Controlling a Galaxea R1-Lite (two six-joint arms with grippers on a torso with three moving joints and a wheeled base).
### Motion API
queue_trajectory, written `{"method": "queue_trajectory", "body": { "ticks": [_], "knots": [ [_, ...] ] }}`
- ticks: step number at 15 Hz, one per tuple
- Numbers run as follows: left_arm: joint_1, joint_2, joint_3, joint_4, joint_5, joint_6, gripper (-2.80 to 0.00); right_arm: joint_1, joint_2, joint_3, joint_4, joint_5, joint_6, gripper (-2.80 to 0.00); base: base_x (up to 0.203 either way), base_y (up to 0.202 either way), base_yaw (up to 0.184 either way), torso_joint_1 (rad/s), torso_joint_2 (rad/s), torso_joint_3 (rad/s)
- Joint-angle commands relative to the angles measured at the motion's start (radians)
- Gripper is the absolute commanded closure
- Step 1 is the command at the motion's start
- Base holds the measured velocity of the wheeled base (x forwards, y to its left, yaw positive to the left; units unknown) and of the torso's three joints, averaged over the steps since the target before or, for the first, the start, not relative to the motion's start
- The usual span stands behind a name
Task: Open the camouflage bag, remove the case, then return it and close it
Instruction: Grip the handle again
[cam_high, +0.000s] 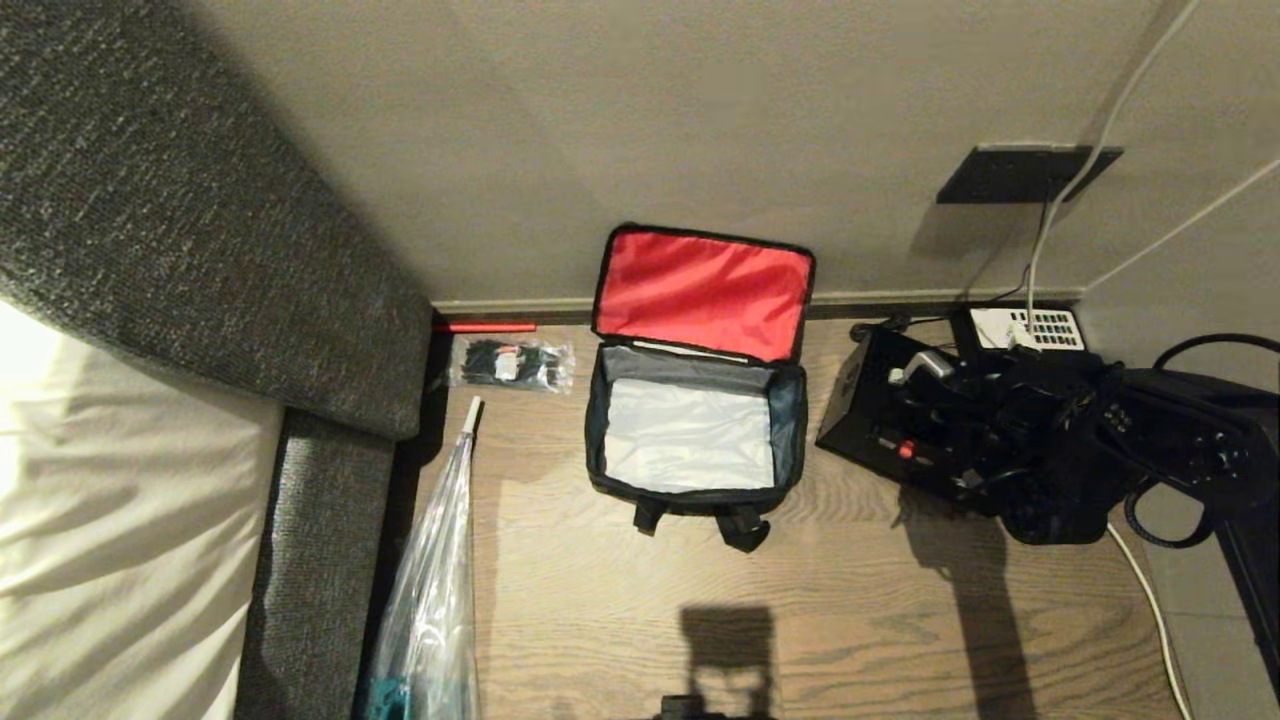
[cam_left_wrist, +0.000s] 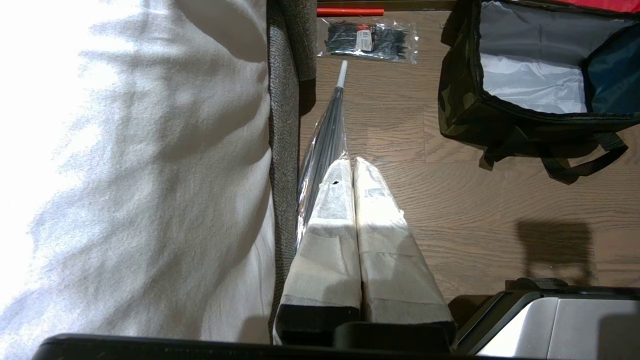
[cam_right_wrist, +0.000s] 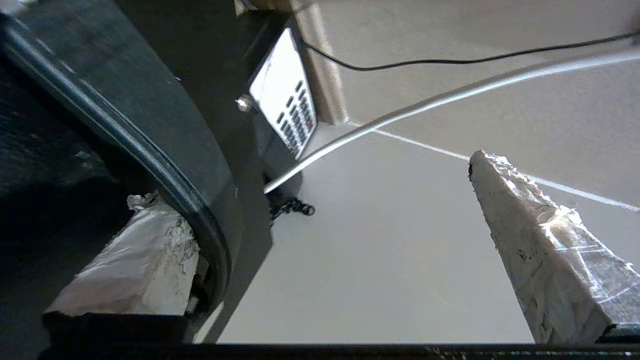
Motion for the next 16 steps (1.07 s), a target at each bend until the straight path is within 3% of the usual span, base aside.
{"method": "queue_trajectory", "body": {
  "ticks": [1, 7, 8, 16],
  "knots": [
    [0.0, -0.002, 0.002, 0.0, 0.0, 0.001, 0.0, -0.002, 0.018, -0.01, -0.006, -0.007, -0.01, -2.8, 0.0, 0.0, 0.0, 0.0, 0.0, 0.0],
    [0.0, 0.0, 0.002, 0.0, 0.0, 0.001, 0.0, -0.006, 0.077, -0.108, -0.006, -0.057, -0.022, -2.8, 0.0, 0.0, 0.0, 0.0, 0.0, 0.0],
    [0.0, 0.0, 0.002, 0.0, 0.0, 0.001, 0.0, -0.006, 0.081, -0.11, -0.006, -0.061, -0.024, 0.0, 0.0, 0.0, 0.0, 0.0, 0.0, 0.0],
    [0.0, -0.002, 0.002, 0.0, 0.0, 0.001, 0.0, 0.0, 0.071, -0.1, -0.006, -0.062, -0.003, 0.0, 0.0, 0.0, 0.0, 0.0, 0.0, 0.0]
  ]
}}
